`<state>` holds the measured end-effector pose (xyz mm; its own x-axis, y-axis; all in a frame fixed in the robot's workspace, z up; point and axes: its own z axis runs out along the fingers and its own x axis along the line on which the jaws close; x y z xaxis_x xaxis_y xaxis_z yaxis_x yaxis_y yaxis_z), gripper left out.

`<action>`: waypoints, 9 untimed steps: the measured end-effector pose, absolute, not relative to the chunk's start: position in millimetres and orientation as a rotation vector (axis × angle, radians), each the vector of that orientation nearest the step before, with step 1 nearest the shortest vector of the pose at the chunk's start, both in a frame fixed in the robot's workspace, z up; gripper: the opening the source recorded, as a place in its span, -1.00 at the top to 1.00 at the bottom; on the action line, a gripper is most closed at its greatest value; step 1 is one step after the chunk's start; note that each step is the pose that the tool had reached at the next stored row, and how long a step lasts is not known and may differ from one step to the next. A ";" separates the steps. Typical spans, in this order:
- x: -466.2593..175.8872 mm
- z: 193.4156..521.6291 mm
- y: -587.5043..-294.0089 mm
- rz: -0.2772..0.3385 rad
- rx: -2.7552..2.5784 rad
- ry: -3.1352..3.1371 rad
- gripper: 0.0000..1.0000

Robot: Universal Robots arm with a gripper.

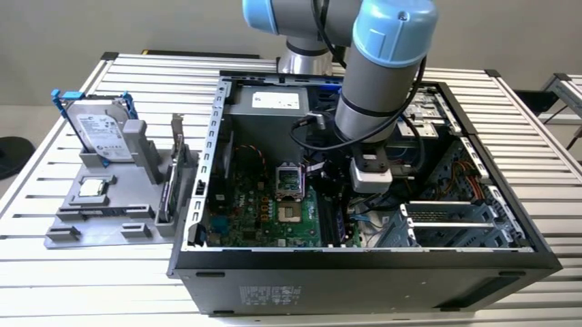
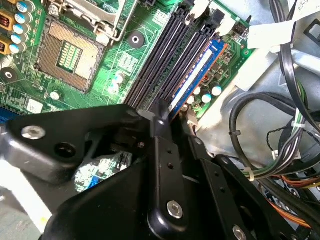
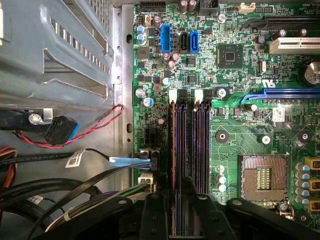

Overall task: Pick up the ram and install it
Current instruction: 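Insert the ram into the slot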

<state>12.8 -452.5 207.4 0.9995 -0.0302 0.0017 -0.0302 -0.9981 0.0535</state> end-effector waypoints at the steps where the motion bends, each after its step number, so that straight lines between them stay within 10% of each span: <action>1: 12.9 207.4 -452.5 0.001 3.088 -0.046 -1.00; 9: 12.9 224.7 -452.5 0.001 3.088 -0.047 -1.00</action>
